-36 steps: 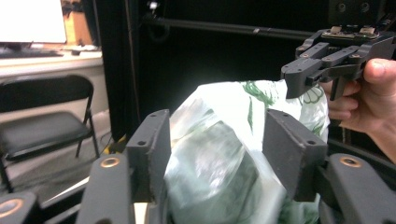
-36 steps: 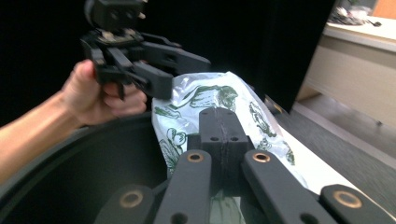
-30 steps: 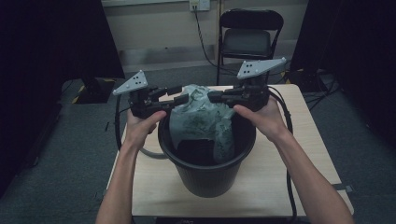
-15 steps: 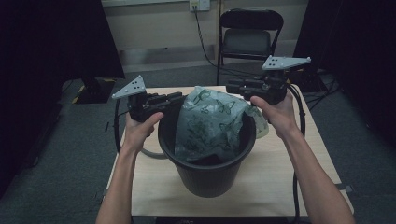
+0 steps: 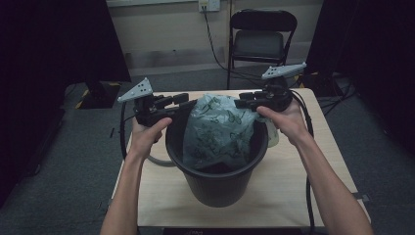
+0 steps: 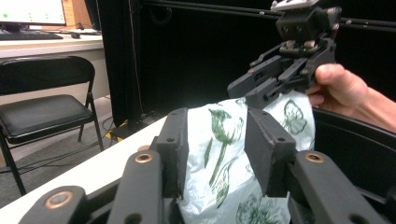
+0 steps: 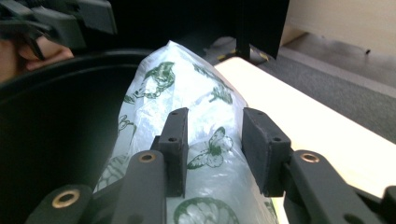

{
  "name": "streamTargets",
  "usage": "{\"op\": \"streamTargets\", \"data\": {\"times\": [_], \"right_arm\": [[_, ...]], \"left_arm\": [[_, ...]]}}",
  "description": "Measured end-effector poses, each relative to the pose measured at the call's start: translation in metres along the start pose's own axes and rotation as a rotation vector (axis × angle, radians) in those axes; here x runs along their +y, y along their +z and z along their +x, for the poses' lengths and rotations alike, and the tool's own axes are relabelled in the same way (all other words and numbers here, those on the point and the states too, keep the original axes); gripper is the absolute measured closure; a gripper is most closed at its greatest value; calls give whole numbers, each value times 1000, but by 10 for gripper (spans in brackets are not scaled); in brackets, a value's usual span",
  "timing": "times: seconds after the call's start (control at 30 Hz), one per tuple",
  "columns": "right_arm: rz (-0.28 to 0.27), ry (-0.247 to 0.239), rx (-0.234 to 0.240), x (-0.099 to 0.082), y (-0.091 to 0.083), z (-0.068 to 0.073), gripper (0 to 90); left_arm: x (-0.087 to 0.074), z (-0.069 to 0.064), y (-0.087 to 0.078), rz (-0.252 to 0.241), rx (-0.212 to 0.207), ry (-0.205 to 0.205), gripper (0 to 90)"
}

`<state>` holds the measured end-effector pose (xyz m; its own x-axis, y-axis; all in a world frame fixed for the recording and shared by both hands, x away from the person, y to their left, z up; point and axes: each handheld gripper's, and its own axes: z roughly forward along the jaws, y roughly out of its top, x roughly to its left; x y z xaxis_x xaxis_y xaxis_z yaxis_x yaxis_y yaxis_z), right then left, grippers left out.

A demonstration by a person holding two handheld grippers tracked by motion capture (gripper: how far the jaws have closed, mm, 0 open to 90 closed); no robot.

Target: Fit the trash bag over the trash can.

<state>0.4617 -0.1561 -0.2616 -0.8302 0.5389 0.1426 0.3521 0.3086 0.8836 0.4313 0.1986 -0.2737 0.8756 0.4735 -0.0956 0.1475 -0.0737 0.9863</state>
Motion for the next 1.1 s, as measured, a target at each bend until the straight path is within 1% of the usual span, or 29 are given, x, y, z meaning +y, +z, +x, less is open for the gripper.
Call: {"op": "streamTargets", "data": {"times": [0.03,0.07,0.1,0.13,0.17,0.23,0.27,0.3,0.33,0.37,0.4,0.5,0.53,0.57,0.6,0.63,0.67,0.7,0.73,0.77,0.8,0.83,0.87,0.9,0.97,1.0,1.03,1.07,1.1], "right_arm": [[-11,-3,-14,0,0,0,708],[-17,-16,-38,0,-2,1,752],[-30,-19,-48,1,-2,1,790],[-45,-22,-56,1,-4,1,855],[-56,-30,-45,2,-5,2,891],[-69,-36,-38,5,-7,4,900],[-74,-40,-33,7,-8,6,900],[-84,-43,-24,9,-8,9,900],[-97,-46,-12,12,-9,12,900],[-97,-46,-12,12,-9,12,900],[-120,-65,17,21,-11,23,900],[-141,-104,43,33,-12,39,900],[-141,-104,43,33,-12,39,900],[-159,-127,75,43,-12,51,900],[-161,-135,83,46,-11,55,900],[-166,-141,95,49,-10,59,900],[-170,-144,110,52,-9,63,900],[-174,-150,113,55,-8,66,900],[-180,-157,114,57,-7,69,900],[-184,-159,123,59,-5,71,900],[-186,-162,126,60,-4,73,900],[-183,-165,131,60,-3,74,900],[-183,-165,131,60,-3,74,900],[-178,-169,128,58,-3,74,851],[-182,-160,107,55,-5,71,735],[-190,-147,99,53,-7,67,714],[-190,-147,99,53,-7,67,714],[-217,-110,102,48,-14,57,713],[-227,-99,103,46,-17,53,721]], "left_arm": [[0,0,0,-1,2,-2,575],[1,0,0,0,4,-1,557],[1,0,1,2,8,1,544],[2,-1,1,7,13,1,530],[3,-1,1,5,19,5,513],[7,-2,1,-7,22,4,487],[9,-3,2,-9,20,11,486],[9,-3,2,-9,20,11,475],[13,-6,5,-16,19,16,452],[13,-6,5,-16,19,16,440],[18,-8,8,-16,10,33,418],[24,-13,12,-16,-7,54,364],[24,-13,12,-16,-7,54,353],[27,-16,12,-12,3,82,339],[30,-17,13,-4,-10,87,328],[31,-16,12,-15,-38,82,326],[32,-16,11,-22,-56,76,327],[33,-15,11,-18,-61,85,342],[33,-15,11,-4,-70,95,397],[33,-15,11,8,-92,107,497],[33,-15,11,8,-92,107,594],[31,-17,9,11,-109,130,720],[31,-17,9,11,-109,130,815],[29,-18,7,9,-118,143,891],[26,-18,5,16,-122,148,900],[24,-18,4,20,-122,147,900],[24,-18,4,20,-122,147,900],[19,-18,2,21,-120,140,900],[19,-18,2,21,-120,140,900]]}}
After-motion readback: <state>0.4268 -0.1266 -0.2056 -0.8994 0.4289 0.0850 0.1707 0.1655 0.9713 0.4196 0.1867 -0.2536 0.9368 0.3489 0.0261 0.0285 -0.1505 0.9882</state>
